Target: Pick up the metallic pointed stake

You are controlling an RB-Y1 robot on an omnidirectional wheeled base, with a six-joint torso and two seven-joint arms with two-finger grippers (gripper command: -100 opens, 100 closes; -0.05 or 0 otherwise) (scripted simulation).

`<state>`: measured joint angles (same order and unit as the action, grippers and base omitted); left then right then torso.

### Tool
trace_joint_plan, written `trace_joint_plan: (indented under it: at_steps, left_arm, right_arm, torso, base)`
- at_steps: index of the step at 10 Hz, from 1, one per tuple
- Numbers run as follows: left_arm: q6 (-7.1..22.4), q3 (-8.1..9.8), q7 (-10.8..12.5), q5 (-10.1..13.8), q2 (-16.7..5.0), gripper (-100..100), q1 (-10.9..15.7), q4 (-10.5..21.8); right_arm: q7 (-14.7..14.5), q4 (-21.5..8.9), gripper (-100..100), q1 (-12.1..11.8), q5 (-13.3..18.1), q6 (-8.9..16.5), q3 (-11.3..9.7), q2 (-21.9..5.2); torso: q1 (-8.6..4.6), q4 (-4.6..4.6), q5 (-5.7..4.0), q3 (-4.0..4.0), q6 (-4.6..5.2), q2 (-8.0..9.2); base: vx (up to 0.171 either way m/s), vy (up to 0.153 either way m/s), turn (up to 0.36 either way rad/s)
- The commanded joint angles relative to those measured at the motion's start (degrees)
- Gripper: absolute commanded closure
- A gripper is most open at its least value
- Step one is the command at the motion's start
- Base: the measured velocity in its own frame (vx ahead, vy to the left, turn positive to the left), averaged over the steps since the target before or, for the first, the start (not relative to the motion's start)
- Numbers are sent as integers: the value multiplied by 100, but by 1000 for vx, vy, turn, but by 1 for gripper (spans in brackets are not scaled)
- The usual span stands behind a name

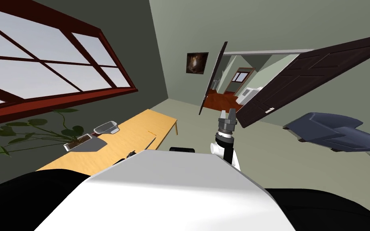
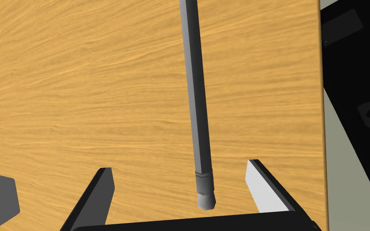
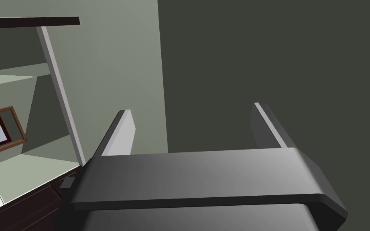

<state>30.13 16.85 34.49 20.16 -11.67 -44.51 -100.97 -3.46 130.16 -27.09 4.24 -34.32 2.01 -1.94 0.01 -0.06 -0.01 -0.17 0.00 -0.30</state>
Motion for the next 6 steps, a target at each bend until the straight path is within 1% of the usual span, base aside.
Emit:
trace_joint_plan:
  at_steps: [1, 2, 3, 4, 6]
  left_arm:
    - [172, 17, 72, 38, 6, -100, 29, 34]
    - [386, 36, 183, 189, -38, -100, 30, 131]
    - [524, 52, 291, 338, -87, -100, 32, 222]
    - [594, 52, 291, 338, -87, -100, 32, 222]
    - [951, 83, 493, 622, -195, -100, 34, 387]
  right_arm:
    - [0, 0, 0, 0, 0, 0, 0, 0]
    - [0, 0, 0, 0, 0, 0, 0, 0]
    - [0, 0, 0, 0, 0, 0, 0, 0]
    - [0, 0, 0, 0, 0, 0, 0, 0]
    - [0, 0, 0, 0, 0, 0, 0, 0]
  torso:
    - [0, 0, 0, 0, 0, 0]
    - [-1, 0, 0, 1, -1, 2]
    - [-3, 1, 0, 1, 1, 3]
    - [0, -1, 0, -3, 0, -6]
    - [1, -2, 0, -3, -1, -5]
  base:
    - [68, 4, -65]
    - [62, -3, -125]
    - [99, 5, -167]
    - [92, 14, -96]
    - [96, 12, -158]
